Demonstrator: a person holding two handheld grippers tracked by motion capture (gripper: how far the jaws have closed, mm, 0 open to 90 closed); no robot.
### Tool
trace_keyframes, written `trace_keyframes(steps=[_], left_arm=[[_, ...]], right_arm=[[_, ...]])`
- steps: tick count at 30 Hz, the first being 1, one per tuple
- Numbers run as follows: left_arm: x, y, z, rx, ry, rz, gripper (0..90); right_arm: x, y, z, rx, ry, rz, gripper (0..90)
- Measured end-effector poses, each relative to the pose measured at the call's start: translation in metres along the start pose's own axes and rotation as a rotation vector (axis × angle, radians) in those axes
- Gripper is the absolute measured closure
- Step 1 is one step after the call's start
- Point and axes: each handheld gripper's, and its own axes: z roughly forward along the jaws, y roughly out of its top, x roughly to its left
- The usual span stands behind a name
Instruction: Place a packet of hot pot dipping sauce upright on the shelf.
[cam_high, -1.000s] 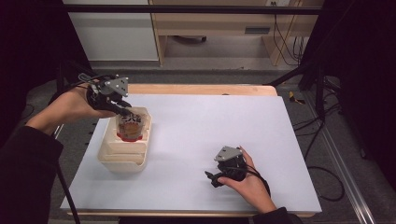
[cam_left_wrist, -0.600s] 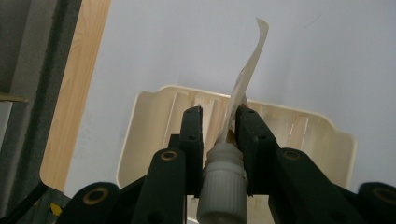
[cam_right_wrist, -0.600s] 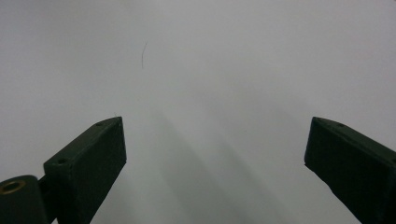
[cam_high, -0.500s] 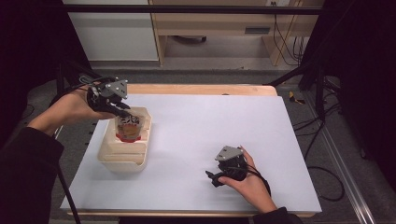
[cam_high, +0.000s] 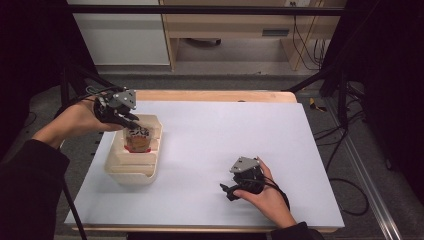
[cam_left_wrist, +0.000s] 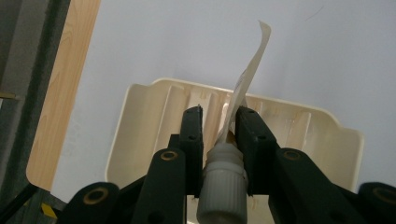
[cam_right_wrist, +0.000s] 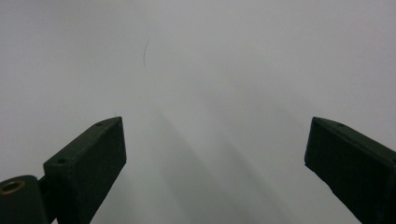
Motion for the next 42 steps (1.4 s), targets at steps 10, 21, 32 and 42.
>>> trace_keyframes(steps=[10, 21, 32, 42], left_arm=[[-0.002, -0.005, 0.011, 0.002, -0.015, 0.0, 73.1], [-0.004, -0.013, 0.02, 0.004, -0.025, -0.011, 73.1], [-0.006, -0.021, 0.025, -0.001, -0.033, -0.018, 73.0], [-0.006, -0.026, 0.027, -0.003, -0.036, -0.028, 73.0]], right_arm=[[-0.001, 0.0, 0.0, 0.001, -0.002, 0.001, 6.1], [0.0, 0.0, 0.0, 0.005, 0.0, -0.003, 6.1], [0.001, 0.0, 0.001, 0.004, 0.0, 0.0, 6.1], [-0.001, 0.0, 0.001, 0.006, 0.001, 0.001, 6.1]])
